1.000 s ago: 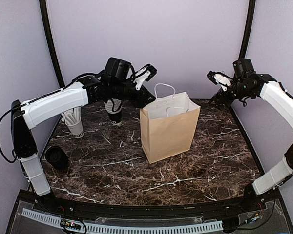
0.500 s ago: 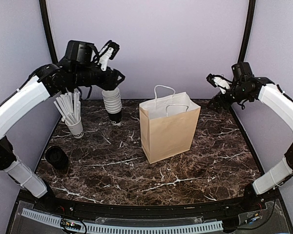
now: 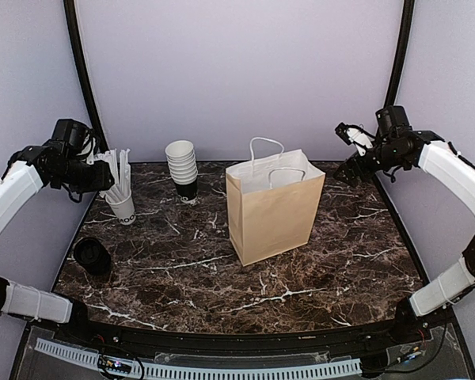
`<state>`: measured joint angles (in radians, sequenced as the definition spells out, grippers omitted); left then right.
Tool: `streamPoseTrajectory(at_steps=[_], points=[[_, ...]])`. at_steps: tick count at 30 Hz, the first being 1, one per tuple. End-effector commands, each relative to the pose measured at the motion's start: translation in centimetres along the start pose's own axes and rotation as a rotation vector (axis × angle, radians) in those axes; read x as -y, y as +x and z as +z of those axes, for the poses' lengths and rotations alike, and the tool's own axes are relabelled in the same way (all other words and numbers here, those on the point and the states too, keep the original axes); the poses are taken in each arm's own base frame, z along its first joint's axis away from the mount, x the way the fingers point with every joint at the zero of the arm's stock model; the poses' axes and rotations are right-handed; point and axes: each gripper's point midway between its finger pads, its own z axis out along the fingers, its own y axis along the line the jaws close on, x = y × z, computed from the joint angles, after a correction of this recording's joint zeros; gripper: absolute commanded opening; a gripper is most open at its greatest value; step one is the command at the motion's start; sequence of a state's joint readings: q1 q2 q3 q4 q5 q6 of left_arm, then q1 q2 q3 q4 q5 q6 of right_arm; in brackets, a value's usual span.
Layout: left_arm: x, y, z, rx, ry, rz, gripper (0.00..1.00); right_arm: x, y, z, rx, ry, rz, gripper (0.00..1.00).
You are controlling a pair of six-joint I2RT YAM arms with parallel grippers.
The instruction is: Pack the takeout coffee
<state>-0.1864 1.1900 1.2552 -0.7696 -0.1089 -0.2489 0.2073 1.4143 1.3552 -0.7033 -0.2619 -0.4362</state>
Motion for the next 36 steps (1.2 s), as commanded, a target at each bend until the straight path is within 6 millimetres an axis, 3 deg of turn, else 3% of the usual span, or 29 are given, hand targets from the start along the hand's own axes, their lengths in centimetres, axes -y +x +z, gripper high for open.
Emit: streamPoseTrajectory(at_steps=[1, 6, 12, 19, 24, 31, 34, 36], points=[[-1.0, 4.0, 1.7, -0.14, 0.038, -0.079, 0.53, 0.1, -1.3, -1.3, 0.06, 0.016, -0.008, 0.89], [-1.5, 4.4, 2.9, -0.157, 0.042, -0.096, 0.51, 0.0, -1.0, -1.6, 0.057, 0.021, -0.011, 0.89], [-2.2, 3.1, 4.1, -0.121, 0.024, -0.083, 0.46, -0.2, -0.7, -1.6, 0.055, 0.017, -0.007, 0.89], [-2.3, 2.0, 5.4, -0.113, 0.014, -0.053, 0.33, -0.2, -0.8, -1.6, 0.054, 0.016, -0.007, 0.89], [-2.9, 1.4, 5.7, -0.092, -0.022, -0.041, 0.2, -0.2, -0.7, -1.4, 0.051, 0.014, -0.005, 0.89], [-3.2, 1.2, 5.9, -0.09, -0.037, -0.028, 0.11, -0.2, -0.8, -1.1, 0.053, 0.002, 0.002, 0.89], [-3.1, 1.0, 5.6, -0.099, -0.036, -0.02, 0.0, -0.2, -0.9, -1.1, 0.055, -0.001, 0.003, 0.89], [-3.2, 0.6, 4.8, -0.097, -0.044, -0.013, 0.0, -0.2, -1.0, -1.0, 0.055, -0.003, 0.003, 0.89]])
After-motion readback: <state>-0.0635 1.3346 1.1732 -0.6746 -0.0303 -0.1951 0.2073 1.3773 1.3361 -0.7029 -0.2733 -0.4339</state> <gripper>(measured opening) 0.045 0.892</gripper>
